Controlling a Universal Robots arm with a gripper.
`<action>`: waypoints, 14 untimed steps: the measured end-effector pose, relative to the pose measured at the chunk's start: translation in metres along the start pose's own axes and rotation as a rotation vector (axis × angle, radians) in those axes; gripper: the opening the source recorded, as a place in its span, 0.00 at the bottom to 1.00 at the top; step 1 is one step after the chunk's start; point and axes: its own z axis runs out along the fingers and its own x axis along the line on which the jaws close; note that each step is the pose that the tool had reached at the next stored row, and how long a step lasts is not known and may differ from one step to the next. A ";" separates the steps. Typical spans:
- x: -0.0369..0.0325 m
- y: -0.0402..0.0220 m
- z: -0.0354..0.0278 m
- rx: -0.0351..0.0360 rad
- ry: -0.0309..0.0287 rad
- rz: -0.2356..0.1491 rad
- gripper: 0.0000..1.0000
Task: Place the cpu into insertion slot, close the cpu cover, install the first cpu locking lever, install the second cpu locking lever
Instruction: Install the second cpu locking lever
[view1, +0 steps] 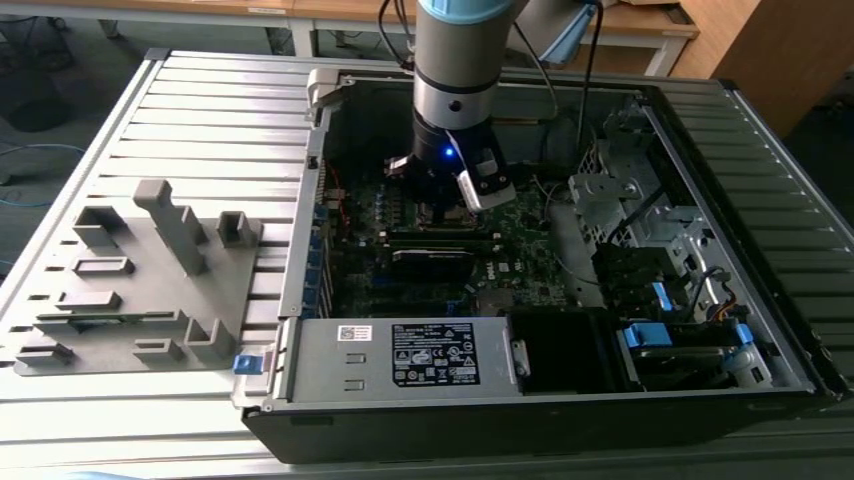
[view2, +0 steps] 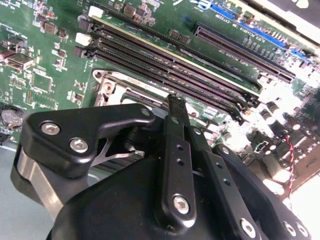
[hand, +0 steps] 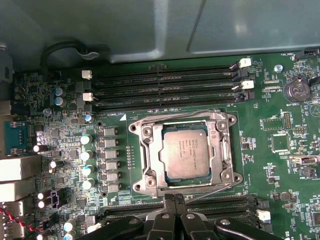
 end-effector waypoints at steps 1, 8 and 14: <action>0.0000 0.0000 0.0000 0.0000 0.0000 0.000 0.11; 0.0014 -0.0003 0.0023 0.0000 0.0000 0.000 0.11; 0.0032 -0.0008 0.0056 0.0001 0.0000 0.000 0.11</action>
